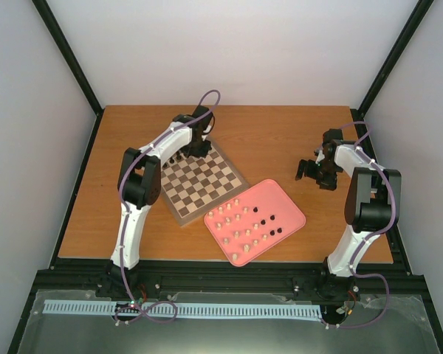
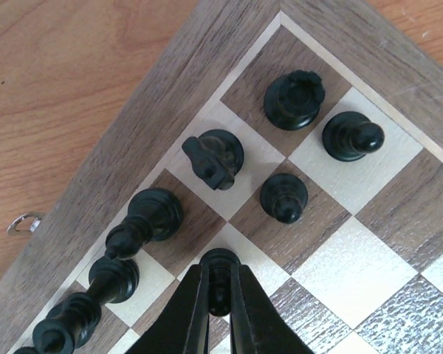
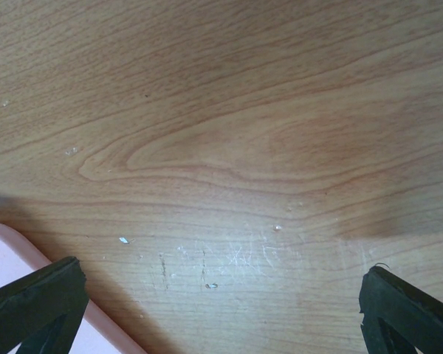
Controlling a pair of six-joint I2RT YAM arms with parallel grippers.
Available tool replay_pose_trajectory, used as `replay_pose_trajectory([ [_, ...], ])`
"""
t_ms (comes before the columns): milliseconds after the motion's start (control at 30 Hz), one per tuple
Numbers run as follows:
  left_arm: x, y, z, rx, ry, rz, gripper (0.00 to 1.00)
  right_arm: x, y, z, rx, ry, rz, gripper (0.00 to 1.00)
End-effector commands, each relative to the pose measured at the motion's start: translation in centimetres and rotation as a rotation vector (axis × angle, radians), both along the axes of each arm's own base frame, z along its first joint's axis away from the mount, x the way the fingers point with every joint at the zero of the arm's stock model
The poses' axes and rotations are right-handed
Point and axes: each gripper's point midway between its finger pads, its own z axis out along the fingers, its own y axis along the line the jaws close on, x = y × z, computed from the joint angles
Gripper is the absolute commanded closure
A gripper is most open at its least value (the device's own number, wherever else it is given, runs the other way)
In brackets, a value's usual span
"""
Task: Set up the chess pieces on the board
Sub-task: Place the chess piece on the chessboard.
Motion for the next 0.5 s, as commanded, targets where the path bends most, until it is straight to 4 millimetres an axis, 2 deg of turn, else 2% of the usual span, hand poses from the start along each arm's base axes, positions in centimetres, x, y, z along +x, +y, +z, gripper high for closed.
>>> replay_pose_trajectory([
  [0,1.3,-0.2,0.6,-0.01,-0.038,0.016,0.93,0.3,0.1,0.1,-0.005,-0.002,0.02,0.0],
  [233,1.3,-0.4,0.4,-0.019,-0.027,0.014,0.91,0.3,0.1,0.1,-0.005,-0.001,0.02,0.0],
  [467,0.5,-0.6,0.8,-0.045,-0.01,0.007,0.82,0.3,0.1,0.0,-0.005,-0.002,0.02,0.0],
])
